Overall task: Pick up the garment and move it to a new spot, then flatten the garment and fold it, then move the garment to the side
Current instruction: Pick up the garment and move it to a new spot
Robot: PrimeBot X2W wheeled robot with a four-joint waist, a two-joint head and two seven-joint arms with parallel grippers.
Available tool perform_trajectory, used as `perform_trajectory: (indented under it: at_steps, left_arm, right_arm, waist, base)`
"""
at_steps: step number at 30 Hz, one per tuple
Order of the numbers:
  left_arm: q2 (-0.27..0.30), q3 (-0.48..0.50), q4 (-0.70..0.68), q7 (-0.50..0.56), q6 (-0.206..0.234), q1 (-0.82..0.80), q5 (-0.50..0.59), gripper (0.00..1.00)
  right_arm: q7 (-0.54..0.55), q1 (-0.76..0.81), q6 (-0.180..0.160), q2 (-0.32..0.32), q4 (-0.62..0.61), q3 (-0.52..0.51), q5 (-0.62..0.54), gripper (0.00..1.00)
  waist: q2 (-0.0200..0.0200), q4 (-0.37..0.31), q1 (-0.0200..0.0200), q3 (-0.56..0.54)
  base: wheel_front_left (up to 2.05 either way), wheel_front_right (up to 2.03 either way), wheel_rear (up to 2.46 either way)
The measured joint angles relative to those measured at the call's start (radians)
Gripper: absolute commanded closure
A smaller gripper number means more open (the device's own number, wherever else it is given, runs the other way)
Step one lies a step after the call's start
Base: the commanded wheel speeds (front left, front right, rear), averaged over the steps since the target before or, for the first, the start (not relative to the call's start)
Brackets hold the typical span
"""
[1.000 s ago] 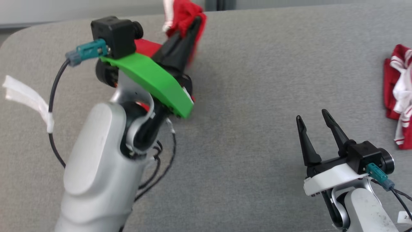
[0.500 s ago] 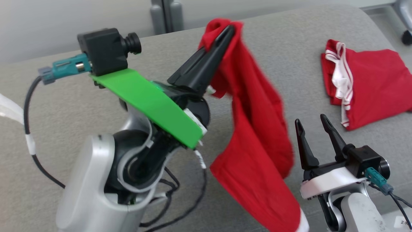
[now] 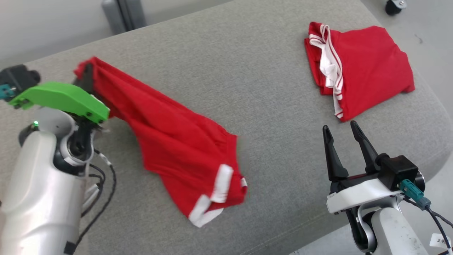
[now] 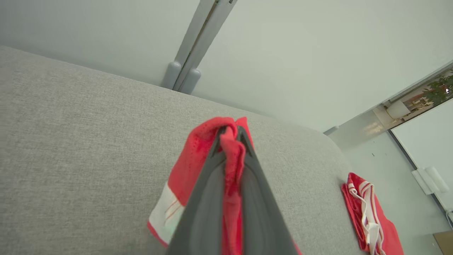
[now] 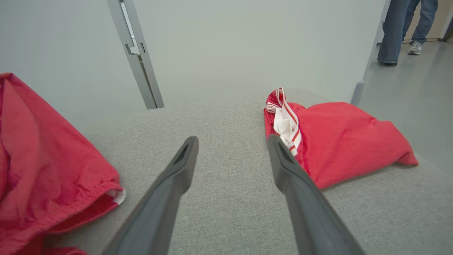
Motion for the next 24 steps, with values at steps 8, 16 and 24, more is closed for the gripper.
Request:
perform_trajectory:
  at_steps: [8,16,24]
  left_arm:
    - [-0.002,0.014,0.263,-0.187,-0.060,-0.095,0.054,0.00]
    - [0.034,-0.094,0.323,-0.389,-0.091,-0.067,0.228,0.00]
    - [-0.032,-0.113,0.123,-0.434,-0.054,0.193,0.327,0.00]
  right_arm:
    - [0.000,0.000,0.000,0.003,0.008,-0.002,-0.003,0.00]
    - [0.000,0.018,0.000,0.004,0.009,-0.012,-0.020,0.00]
    - [0.000,0.100,0.000,-0.017,-0.022,-0.094,-0.039,0.00]
  waist:
    - [0.0000,-0.015,0.0000,0.014]
    - [0.0000,0.010,0.0000,-0.028]
    - [0.0000,0.065,0.0000,-0.095]
  base:
    - [0.00,0.00,0.00]
    - [0.00,0.00,0.00]
    - [0.00,0.00,0.00]
